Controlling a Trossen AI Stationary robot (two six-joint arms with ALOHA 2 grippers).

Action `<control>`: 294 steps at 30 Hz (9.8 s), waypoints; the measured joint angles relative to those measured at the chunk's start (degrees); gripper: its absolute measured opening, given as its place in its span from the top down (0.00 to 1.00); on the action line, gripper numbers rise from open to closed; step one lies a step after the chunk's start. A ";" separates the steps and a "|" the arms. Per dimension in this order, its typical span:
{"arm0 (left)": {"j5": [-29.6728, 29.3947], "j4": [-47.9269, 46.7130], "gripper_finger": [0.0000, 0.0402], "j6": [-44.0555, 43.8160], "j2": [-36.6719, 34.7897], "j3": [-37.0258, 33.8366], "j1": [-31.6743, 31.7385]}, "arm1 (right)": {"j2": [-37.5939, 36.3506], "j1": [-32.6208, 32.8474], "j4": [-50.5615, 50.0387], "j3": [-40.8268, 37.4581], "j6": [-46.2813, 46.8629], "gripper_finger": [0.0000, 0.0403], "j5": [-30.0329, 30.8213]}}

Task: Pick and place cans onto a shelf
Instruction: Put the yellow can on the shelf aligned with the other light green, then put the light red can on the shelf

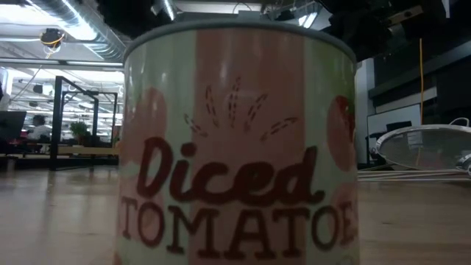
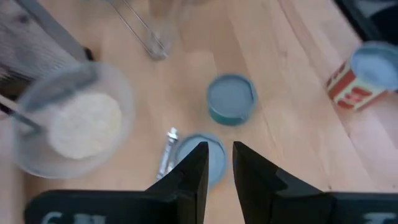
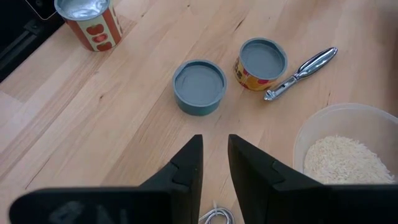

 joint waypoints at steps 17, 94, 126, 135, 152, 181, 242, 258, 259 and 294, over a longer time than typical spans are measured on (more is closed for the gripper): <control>-2.76 7.73 0.83 -2.86 16.63 0.00 -4.28 | 0.00 0.00 0.01 0.00 0.00 0.80 -0.01; -8.07 11.78 0.99 -5.87 24.34 -0.05 -4.87 | 0.00 0.00 0.03 0.00 0.00 0.80 -0.02; -23.52 -12.33 0.98 -5.85 -17.02 0.07 -6.73 | 0.00 0.00 0.55 0.00 0.00 0.80 -0.02; -29.75 -31.99 0.99 -10.60 -26.74 0.07 -6.36 | 0.00 0.00 0.51 0.00 0.00 0.80 0.00; -26.28 -43.17 0.99 -6.95 -28.79 0.07 7.74 | 0.00 0.00 1.79 0.00 -1.24 0.80 0.00; 4.39 -23.52 1.00 17.12 -25.93 -12.53 43.77 | 0.00 0.00 1.67 0.00 -1.25 0.80 0.00; 9.67 -21.46 0.86 18.65 -16.73 -14.97 53.07 | 0.02 0.00 1.54 0.00 -1.07 0.80 0.00; 17.82 -21.24 0.86 2.30 -29.12 -9.74 43.88 | 0.02 0.00 1.90 0.00 3.73 0.80 -2.01; 17.78 -21.44 0.86 0.46 -29.50 -9.75 41.92 | 0.02 0.00 2.16 0.00 5.11 0.80 -2.03; -24.59 25.23 0.86 -40.33 6.33 -9.77 -24.22 | 7.82 19.66 32.55 2.09 40.41 0.53 6.02</control>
